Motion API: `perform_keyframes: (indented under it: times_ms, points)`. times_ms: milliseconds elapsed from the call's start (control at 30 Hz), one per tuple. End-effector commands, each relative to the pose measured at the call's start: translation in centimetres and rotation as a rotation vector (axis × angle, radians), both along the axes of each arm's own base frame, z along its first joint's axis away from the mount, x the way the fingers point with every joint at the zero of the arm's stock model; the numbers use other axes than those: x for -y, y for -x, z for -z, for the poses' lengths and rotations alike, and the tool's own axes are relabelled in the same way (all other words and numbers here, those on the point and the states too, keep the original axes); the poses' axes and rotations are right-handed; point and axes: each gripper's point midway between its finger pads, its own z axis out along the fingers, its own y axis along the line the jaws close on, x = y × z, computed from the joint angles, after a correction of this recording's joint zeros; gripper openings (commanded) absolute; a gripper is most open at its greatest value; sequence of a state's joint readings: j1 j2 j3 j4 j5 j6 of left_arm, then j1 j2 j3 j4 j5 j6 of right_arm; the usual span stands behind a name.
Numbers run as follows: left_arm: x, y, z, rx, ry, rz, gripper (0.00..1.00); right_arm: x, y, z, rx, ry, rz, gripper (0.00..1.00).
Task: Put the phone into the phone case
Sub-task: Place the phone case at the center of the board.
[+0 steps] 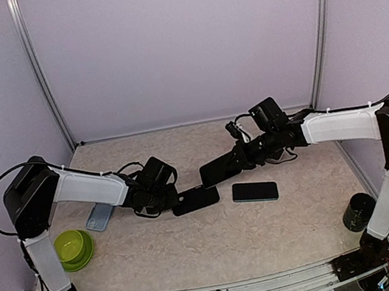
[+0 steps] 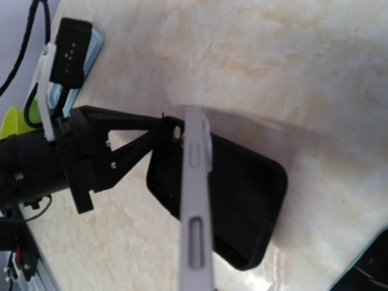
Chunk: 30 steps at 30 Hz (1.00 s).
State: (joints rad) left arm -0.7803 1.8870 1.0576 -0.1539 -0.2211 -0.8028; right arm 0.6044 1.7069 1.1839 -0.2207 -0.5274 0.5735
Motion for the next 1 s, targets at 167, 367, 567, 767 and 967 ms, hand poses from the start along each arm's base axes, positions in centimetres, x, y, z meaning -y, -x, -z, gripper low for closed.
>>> perform_keyframes:
  times_ms: [167,367,567,767,967]
  points:
    - [2.1,-0.2,-0.3,0.021,0.015,0.035,0.00,-0.9,0.3,-0.6,-0.029,-0.054,-0.051,0.00]
    - [3.0,-0.1,-0.6,0.034,0.009,0.063,0.00,-1.0,0.4,-0.2,-0.039,-0.049,-0.049,0.00]
    - [3.1,-0.1,-0.7,0.042,-0.005,0.070,0.02,-1.1,0.4,0.5,-0.055,-0.041,-0.047,0.00]
    - [3.1,0.0,-0.8,0.046,-0.004,0.075,0.10,-1.3,0.5,0.8,-0.068,-0.039,-0.049,0.00]
    - [3.1,-0.1,-1.2,0.055,0.008,0.071,0.17,-1.4,0.6,1.2,-0.079,-0.039,-0.050,0.00]
